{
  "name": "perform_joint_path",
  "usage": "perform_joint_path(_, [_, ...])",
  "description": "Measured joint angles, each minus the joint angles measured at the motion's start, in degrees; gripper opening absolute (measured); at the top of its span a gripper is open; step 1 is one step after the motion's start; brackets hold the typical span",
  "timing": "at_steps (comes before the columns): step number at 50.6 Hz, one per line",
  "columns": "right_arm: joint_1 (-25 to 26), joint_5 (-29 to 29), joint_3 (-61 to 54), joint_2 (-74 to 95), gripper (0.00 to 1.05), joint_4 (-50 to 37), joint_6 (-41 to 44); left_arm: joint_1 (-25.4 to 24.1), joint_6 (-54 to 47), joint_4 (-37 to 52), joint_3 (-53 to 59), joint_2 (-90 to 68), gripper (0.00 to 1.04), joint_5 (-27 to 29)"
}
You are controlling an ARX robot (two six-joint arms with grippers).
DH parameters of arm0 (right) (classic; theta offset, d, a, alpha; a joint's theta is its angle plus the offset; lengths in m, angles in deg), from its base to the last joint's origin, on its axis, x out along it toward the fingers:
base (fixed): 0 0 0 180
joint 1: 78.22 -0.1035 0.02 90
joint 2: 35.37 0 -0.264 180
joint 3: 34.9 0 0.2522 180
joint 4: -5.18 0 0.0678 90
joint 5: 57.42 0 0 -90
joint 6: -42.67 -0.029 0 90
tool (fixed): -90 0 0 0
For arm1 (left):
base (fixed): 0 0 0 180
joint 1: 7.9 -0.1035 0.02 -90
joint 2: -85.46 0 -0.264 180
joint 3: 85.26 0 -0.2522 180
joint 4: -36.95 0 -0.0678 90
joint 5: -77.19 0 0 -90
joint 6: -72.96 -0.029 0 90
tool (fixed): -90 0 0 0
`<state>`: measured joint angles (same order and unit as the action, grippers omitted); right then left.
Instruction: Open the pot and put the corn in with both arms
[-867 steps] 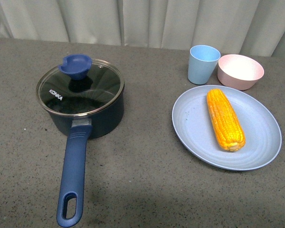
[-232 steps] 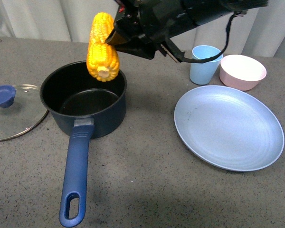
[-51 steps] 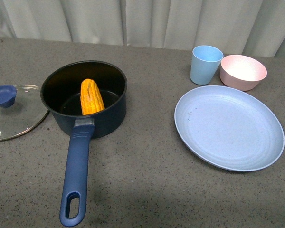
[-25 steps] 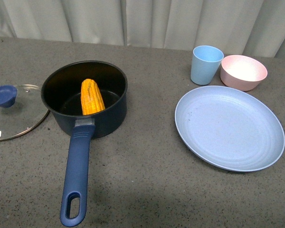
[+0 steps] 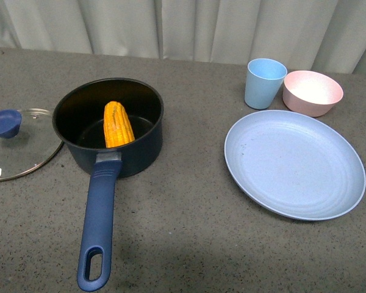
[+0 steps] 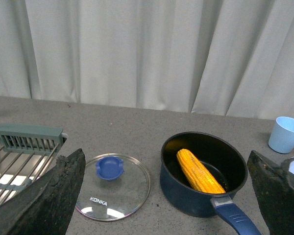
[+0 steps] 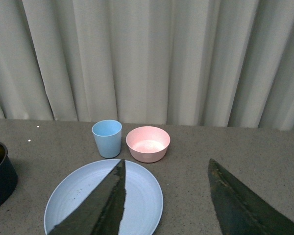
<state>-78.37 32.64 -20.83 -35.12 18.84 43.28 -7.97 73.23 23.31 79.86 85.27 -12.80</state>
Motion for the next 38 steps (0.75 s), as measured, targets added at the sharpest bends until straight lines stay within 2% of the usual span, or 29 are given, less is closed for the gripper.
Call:
perform_joint_path(14, [0.0,0.0,0.0,0.0,0.97,0.0,-0.07,0.0,0.0,0.0,0.0,0.0,0.98,0.0])
perform_joint_path(18, [0.0,0.0,0.0,0.0,0.95,0.0,-0.04,-0.02,0.0,0.0,0.0,0.0,0.98,0.0])
perform_joint_path(38, [0.0,0.0,0.0,0.0,0.95,0.0,-0.04,-0.02,0.0,-0.02,0.0,0.0,0.98,0.0])
